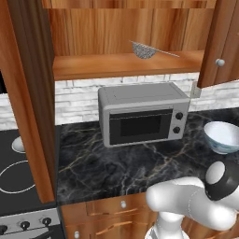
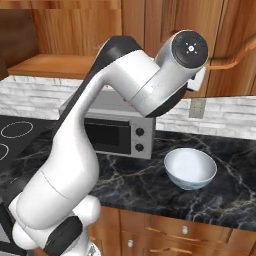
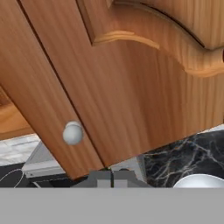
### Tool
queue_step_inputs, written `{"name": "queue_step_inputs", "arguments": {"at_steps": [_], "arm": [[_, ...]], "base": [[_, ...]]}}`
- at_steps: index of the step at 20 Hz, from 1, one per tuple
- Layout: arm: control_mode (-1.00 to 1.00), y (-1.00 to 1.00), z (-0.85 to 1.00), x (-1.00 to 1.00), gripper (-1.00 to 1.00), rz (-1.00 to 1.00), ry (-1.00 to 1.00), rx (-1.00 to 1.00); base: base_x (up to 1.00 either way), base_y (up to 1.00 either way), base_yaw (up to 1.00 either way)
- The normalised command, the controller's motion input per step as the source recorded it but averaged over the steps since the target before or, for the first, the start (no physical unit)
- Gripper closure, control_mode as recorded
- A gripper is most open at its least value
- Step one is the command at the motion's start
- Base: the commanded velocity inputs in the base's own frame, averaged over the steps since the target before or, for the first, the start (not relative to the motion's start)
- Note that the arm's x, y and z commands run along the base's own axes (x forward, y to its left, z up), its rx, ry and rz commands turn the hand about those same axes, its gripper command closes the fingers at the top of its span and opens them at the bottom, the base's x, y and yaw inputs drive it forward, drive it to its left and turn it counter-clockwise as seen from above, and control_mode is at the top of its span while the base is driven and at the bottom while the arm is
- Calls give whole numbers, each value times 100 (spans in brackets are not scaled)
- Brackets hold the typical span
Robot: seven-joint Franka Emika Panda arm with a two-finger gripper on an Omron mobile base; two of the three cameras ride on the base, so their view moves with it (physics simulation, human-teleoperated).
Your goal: Open the cabinet and setup a tea strainer by placing it in the bowl upright.
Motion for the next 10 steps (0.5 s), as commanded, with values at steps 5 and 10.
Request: {"name": "queue_step_inputs", "arguments": {"at_steps": [5, 10], "arm": [[-100, 10, 0, -51, 100, -1, 0, -4], [-100, 82, 0, -48, -100, -6, -5, -22]], "base": [[0, 0, 0], [0, 0, 0]]}}
